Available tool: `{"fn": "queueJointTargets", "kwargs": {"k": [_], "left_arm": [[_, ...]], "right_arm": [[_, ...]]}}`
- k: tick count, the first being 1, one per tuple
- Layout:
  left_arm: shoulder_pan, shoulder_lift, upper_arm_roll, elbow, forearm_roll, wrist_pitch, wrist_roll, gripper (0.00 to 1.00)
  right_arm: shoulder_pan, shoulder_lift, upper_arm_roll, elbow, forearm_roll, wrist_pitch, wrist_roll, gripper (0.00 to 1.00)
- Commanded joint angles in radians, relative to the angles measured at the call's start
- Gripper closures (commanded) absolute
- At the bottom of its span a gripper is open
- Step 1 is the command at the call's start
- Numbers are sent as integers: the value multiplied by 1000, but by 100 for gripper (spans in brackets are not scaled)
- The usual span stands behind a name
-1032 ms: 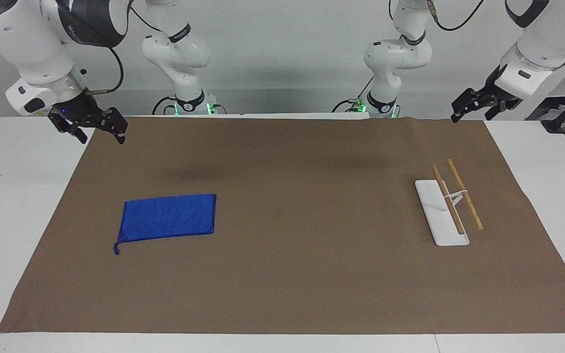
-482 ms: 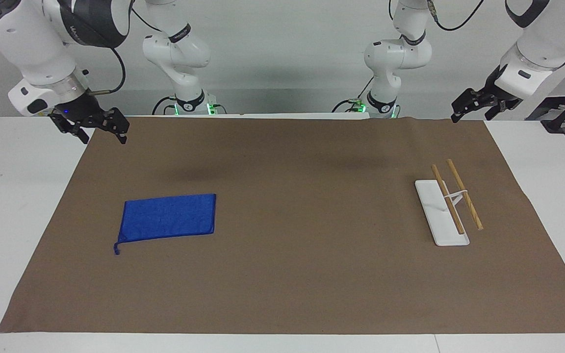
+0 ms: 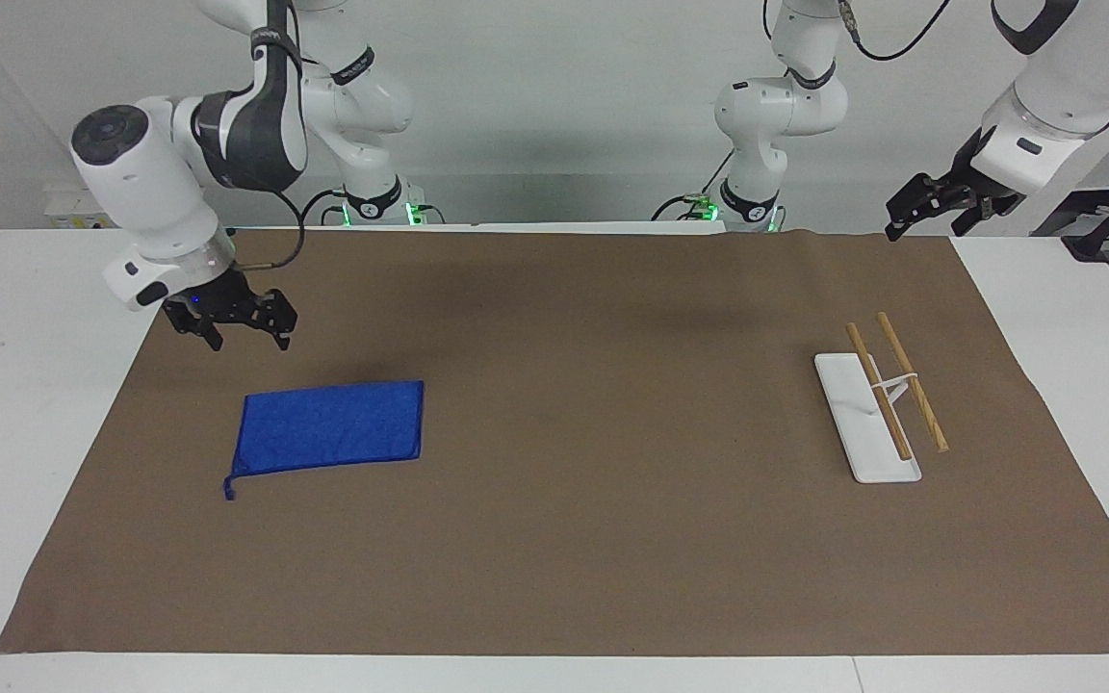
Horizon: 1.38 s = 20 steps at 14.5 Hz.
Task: Right arm passes towel to left arm to hang
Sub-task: 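Reach the right gripper down to the blue towel's near edge, then grasp the blue towel with the right gripper and lift it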
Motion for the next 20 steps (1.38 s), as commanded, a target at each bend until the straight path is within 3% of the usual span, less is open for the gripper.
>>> {"fn": "queueJointTargets", "kwargs": {"k": [1, 11, 14, 17, 20], "left_arm": [[-1, -19, 1, -19, 18, -6, -3, 0], [-1, -19, 1, -19, 18, -6, -3, 0], [-1, -19, 1, -19, 18, -6, -3, 0], [-2, -19, 1, -19, 18, -6, -3, 0], [-1, -19, 1, -19, 18, -6, -3, 0]], "right_arm": [[-6, 20, 9, -107, 4, 168, 13, 0], [8, 215, 11, -137, 4, 368, -33, 0], [13, 233, 11, -137, 4, 402, -36, 4], [13, 232, 11, -138, 4, 394, -39, 33], [11, 232, 11, -138, 4, 391, -66, 80]]}}
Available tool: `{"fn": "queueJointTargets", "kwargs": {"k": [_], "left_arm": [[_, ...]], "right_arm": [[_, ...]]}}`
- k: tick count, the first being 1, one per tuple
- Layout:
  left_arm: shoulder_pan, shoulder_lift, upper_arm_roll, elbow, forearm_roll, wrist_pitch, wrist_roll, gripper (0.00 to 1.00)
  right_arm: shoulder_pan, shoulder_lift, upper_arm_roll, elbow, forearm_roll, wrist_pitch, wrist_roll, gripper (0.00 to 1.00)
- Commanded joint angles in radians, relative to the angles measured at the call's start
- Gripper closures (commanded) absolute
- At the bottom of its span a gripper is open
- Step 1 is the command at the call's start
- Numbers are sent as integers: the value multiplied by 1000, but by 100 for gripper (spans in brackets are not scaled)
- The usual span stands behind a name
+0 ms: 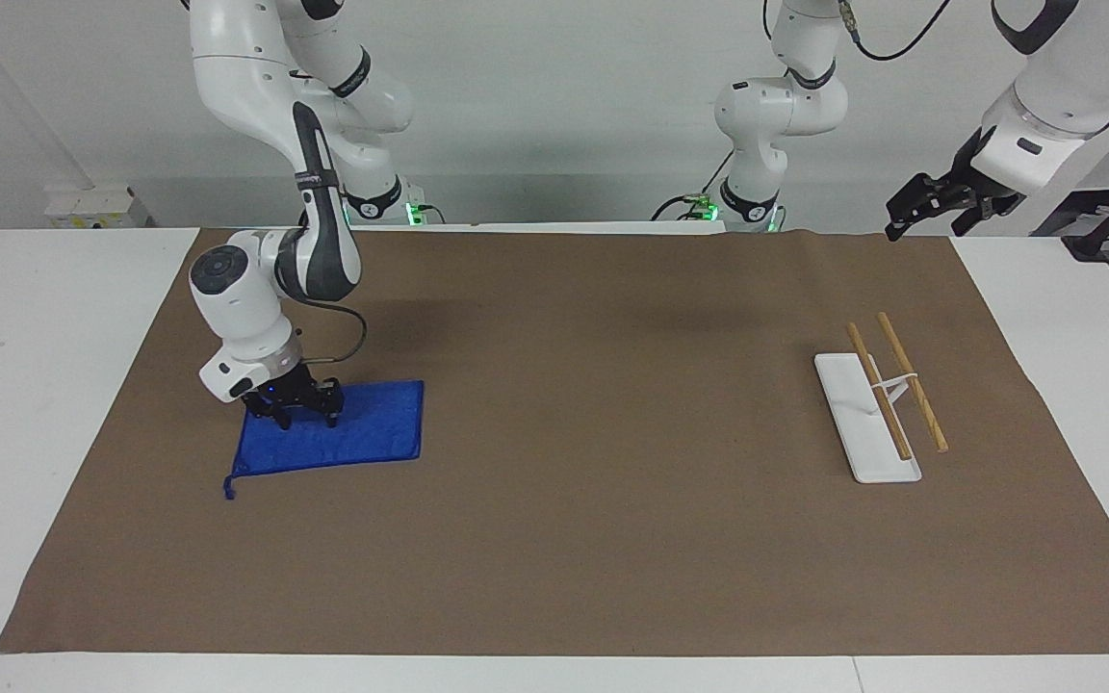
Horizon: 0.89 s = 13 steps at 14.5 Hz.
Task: Right arm passes towel to left arm to hang
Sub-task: 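Grasp the blue towel with the right gripper and lift it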
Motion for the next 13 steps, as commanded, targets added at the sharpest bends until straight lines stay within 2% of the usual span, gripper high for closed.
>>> {"fn": "queueJointTargets", "kwargs": {"k": [1, 2, 7, 10, 13], "left_arm": [[-2, -19, 1, -19, 18, -6, -3, 0], [-1, -19, 1, -19, 18, -6, -3, 0], [-2, -19, 1, -19, 18, -6, -3, 0], [-2, -19, 1, -19, 18, -6, -3, 0], [-1, -19, 1, -19, 18, -6, -3, 0]], "right_arm": [[-10, 2, 5, -9, 4, -1, -34, 95], [-12, 2, 5, -7, 4, -1, -34, 100], [-19, -25, 11, 28, 41, -80, 4, 100], [-18, -53, 37, 101, 73, -245, 77, 100], [-18, -73, 111, 187, 73, -411, 311, 100]]}}
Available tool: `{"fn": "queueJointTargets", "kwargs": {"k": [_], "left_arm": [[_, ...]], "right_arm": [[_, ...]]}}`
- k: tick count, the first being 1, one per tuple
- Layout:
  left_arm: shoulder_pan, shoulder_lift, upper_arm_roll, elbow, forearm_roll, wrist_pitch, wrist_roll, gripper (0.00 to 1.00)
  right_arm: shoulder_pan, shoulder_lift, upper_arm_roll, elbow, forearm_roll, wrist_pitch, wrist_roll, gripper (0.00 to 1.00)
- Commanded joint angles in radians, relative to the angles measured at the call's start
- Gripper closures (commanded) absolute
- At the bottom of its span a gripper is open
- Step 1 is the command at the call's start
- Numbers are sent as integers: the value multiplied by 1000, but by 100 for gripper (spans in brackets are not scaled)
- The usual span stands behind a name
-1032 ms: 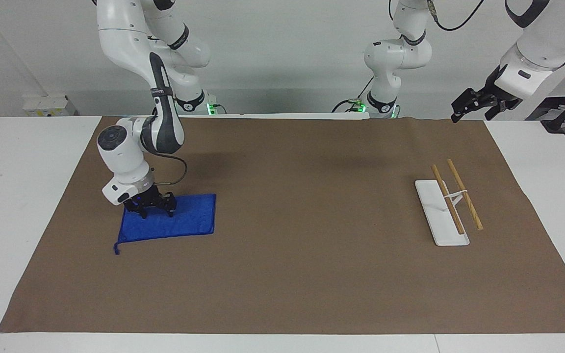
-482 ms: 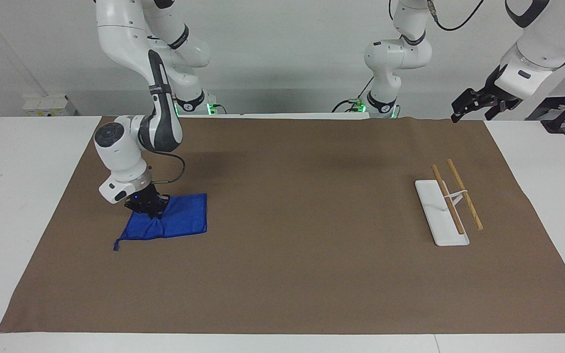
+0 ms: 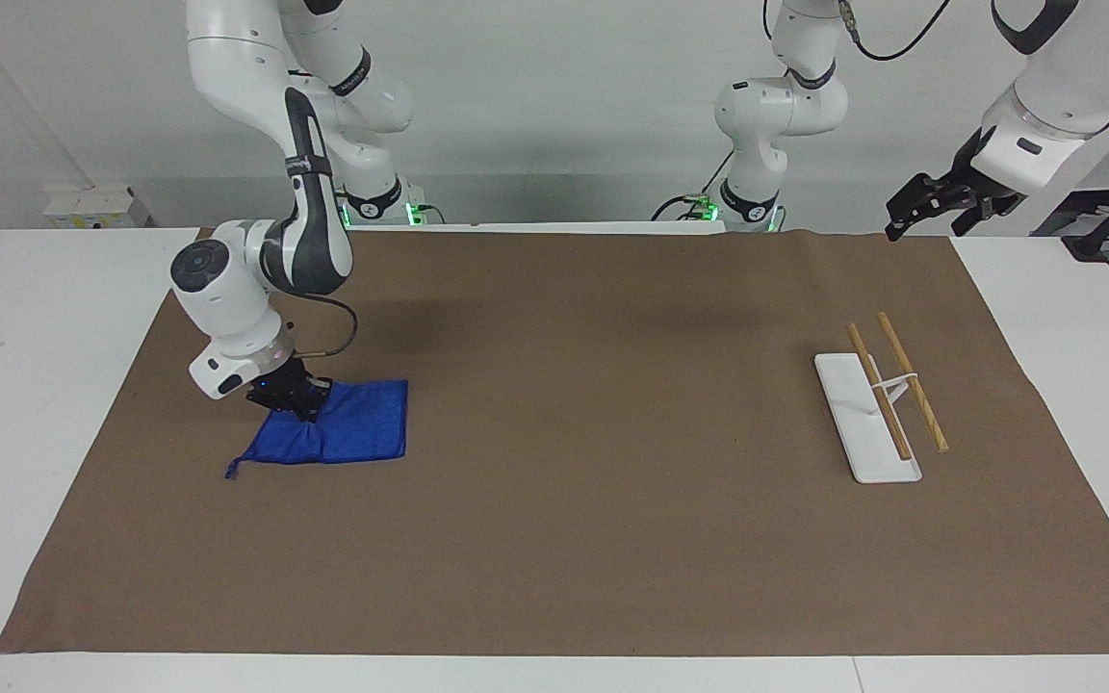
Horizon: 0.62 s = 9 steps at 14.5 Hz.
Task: Right arm passes towel to left arm to hang
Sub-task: 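Grasp the blue towel with the right gripper and lift it, then carry the towel toward the left gripper while the left gripper reaches in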
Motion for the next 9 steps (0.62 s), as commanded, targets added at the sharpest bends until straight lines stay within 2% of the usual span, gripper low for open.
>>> {"fn": "queueJointTargets", "kwargs": {"k": [1, 4, 7, 9], "left_arm": [[-1, -19, 1, -19, 18, -6, -3, 0], [-1, -19, 1, -19, 18, -6, -3, 0], [-16, -24, -2, -19, 16, -22, -9, 0], [-14, -22, -4, -20, 7, -13, -80, 0]], "right_arm": [[-9, -24, 93, 83, 12, -134, 251, 100], [-5, -21, 234, 224, 12, -260, 578, 100], [-3, -8, 366, 283, 68, -257, 908, 100], [-2, 16, 418, 341, 154, -237, 1072, 100]]}}
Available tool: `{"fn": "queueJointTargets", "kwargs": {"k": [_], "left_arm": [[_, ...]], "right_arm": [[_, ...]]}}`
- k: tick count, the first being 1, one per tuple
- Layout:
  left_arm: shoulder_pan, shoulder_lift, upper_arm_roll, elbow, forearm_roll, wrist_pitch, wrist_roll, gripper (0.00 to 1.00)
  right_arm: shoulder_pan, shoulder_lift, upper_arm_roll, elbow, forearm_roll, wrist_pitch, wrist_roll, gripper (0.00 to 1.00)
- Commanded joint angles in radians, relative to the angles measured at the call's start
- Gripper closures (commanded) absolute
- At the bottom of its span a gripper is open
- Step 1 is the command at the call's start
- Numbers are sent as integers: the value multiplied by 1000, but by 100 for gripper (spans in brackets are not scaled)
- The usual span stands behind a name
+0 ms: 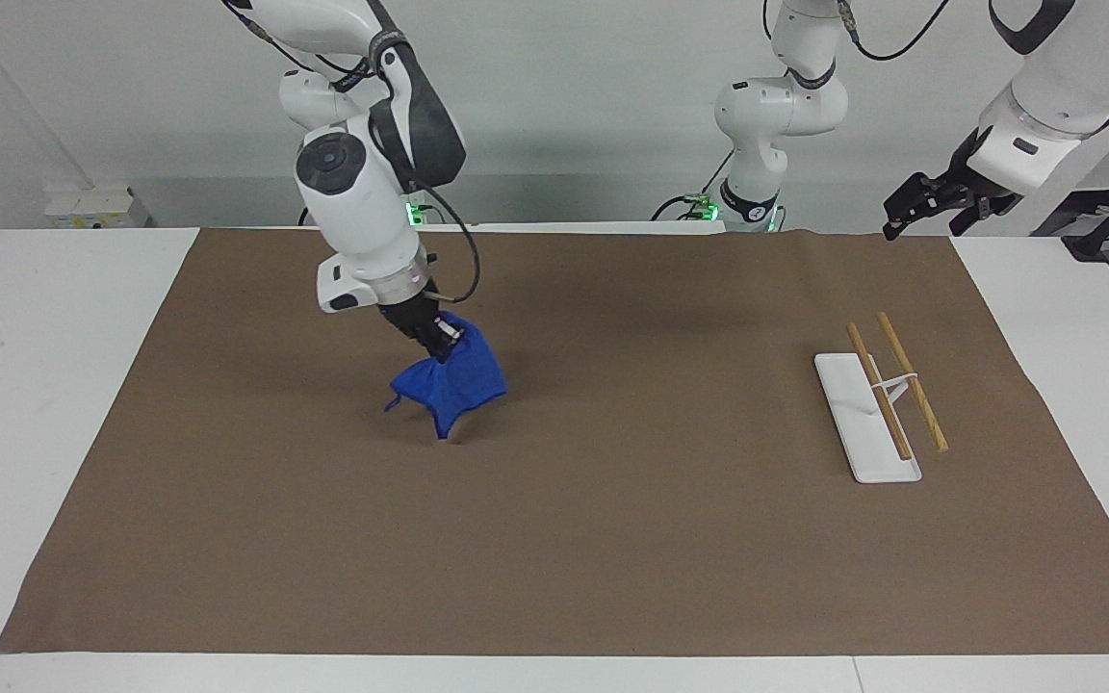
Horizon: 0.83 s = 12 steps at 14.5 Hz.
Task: Right arm passes towel to left arm to hang
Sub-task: 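Carry the towel toward the left gripper while the left gripper reaches in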
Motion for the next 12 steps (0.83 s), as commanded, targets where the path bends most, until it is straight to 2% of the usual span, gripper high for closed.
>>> {"fn": "queueJointTargets", "kwargs": {"k": [1, 4, 6, 9, 12], "left_arm": [[-4, -26, 1, -39, -11, 5, -136, 0], [8, -94, 9, -222, -230, 202, -530, 0], [1, -109, 7, -310, -342, 346, -740, 0], [-16, -94, 1, -341, -470, 523, -1067, 0], [-63, -82, 1, -344, -481, 568, -1244, 0]], "right_arm": [[-17, 49, 63, 88, 122, 22, 171, 100], [-17, 54, 133, 98, 337, 142, 249, 100], [-14, 75, 210, 105, 441, 284, 313, 100], [12, 126, 293, 136, 457, 467, 424, 100], [61, 153, 341, 144, 457, 583, 468, 100]]}}
